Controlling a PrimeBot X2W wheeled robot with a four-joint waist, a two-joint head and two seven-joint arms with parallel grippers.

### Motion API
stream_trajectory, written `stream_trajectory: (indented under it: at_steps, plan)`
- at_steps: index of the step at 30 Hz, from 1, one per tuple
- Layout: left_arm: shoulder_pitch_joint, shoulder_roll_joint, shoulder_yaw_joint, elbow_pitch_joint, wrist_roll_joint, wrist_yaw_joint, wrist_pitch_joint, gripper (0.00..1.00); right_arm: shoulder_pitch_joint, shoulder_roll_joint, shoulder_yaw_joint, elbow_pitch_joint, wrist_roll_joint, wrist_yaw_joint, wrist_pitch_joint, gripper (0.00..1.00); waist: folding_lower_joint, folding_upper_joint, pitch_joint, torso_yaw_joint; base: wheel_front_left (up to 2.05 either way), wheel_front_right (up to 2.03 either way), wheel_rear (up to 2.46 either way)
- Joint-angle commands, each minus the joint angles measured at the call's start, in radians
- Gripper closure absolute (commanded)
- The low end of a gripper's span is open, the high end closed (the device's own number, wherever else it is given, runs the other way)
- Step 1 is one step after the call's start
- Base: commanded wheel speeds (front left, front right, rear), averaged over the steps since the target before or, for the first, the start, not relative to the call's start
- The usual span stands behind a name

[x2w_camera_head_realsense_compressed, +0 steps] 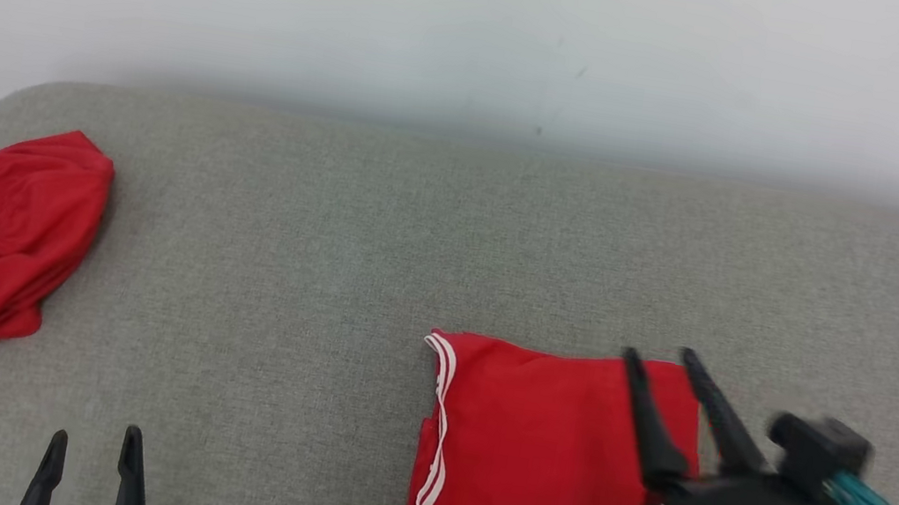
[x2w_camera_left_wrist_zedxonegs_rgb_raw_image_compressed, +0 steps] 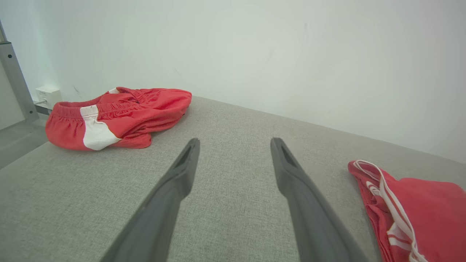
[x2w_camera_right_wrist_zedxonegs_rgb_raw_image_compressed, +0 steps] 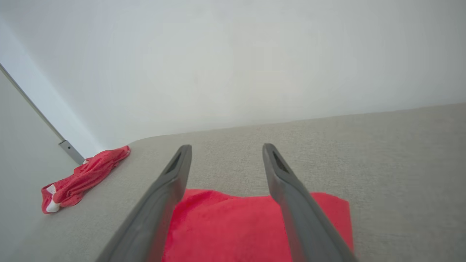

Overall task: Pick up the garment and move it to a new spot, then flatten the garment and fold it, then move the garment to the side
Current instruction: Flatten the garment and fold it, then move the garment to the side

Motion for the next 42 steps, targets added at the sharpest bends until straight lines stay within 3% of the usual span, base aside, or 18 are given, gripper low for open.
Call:
stream_trajectory:
  at_steps: [1, 7, 11, 27, 42]
  plan:
    - [-0.006, 0.0, 0.004, -0.006, 0.004, -0.007, -0.003, 0.0, 0.049, -0.013, -0.041, -0.025, -0.016, -0.002, -0.03, 0.0, 0.0, -0.0001, -0.011, -0.01, 0.0, 0.0, 0.0]
    - [-0.002, 0.0, -0.002, -0.003, 0.009, -0.016, -0.003, 0.0, 0.217, -0.026, -0.195, -0.124, -0.085, -0.002, -0.082, 0.0, 0.0, -0.0001, -0.034, -0.031, 0.0, 0.0, 0.0]
    - [0.002, 0.0, -0.005, 0.01, 0.013, -0.025, -0.003, 0.0, 0.286, -0.029, -0.24, -0.155, -0.107, -0.002, -0.095, 0.0, 0.0, -0.0001, -0.048, -0.046, 0.0, 0.0, 0.0]
    - [0.036, 0.0, 0.015, 0.087, 0.029, -0.068, -0.003, 0.0, 0.345, -0.027, -0.199, -0.066, -0.081, -0.002, -0.119, 0.0, 0.0, -0.0001, -0.101, -0.075, 0.0, 0.0, 0.0]
    - [0.041, 0.0, 0.011, 0.086, 0.017, -0.07, -0.003, 0.0, 0.332, -0.011, -0.181, -0.046, -0.07, -0.002, -0.123, 0.0, 0.0, -0.0001, -0.1, -0.077, 0.0, 0.0, 0.0]
